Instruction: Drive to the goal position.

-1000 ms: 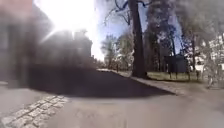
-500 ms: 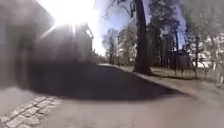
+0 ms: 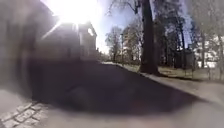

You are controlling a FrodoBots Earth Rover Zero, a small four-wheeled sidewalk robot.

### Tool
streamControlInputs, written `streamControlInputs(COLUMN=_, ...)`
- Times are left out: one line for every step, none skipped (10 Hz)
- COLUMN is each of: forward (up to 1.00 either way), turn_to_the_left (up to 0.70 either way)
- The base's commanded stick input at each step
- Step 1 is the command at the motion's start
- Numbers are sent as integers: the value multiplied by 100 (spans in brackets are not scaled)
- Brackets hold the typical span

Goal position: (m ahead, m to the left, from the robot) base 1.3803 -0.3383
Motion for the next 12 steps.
streamControlInputs(forward=100, turn_to_the_left=0)
streamControlInputs(forward=100, turn_to_the_left=0)
streamControlInputs(forward=100, turn_to_the_left=0)
streamControlInputs(forward=100, turn_to_the_left=0)
streamControlInputs(forward=100, turn_to_the_left=0)
streamControlInputs(forward=100, turn_to_the_left=0)
streamControlInputs(forward=100, turn_to_the_left=0)
streamControlInputs(forward=100, turn_to_the_left=0)
streamControlInputs(forward=100, turn_to_the_left=0)
streamControlInputs(forward=100, turn_to_the_left=0)
streamControlInputs(forward=100, turn_to_the_left=0)
streamControlInputs(forward=100, turn_to_the_left=0)
